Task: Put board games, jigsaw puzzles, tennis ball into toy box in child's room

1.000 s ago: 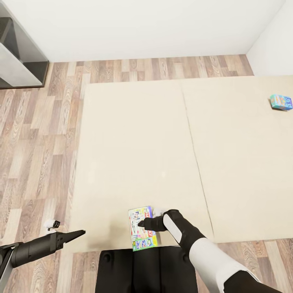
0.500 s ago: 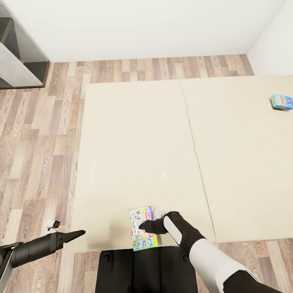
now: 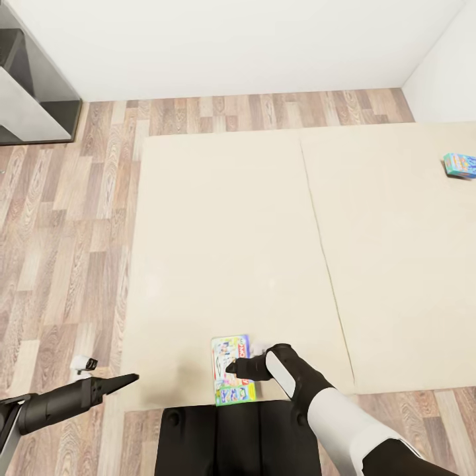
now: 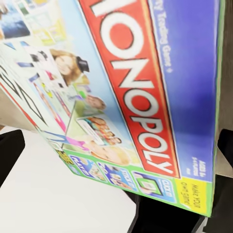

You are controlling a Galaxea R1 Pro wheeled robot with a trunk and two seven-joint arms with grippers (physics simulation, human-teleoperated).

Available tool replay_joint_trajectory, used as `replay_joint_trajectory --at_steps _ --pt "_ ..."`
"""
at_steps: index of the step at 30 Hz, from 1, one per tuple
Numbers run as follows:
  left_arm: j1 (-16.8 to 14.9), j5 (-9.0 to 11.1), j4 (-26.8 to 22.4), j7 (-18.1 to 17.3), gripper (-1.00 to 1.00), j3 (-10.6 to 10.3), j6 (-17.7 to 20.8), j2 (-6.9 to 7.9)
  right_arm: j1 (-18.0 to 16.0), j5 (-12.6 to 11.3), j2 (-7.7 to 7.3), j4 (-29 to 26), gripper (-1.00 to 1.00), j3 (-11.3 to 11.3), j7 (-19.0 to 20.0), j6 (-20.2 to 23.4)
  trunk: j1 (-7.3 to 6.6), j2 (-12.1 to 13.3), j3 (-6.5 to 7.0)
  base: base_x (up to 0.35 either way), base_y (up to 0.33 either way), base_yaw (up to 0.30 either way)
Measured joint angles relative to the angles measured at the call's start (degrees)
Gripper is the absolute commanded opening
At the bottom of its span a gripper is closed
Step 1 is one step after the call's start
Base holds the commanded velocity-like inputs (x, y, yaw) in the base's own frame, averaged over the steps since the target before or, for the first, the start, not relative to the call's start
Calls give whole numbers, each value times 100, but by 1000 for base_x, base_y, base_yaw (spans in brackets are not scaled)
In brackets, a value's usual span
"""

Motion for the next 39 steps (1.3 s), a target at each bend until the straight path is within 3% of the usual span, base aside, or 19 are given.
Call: replay_joint_trajectory --at_steps 39 --pt "0 -8 0 24 100 0 0 -3 0 26 0 0 100 0 0 -9 0 0 0 -6 43 0"
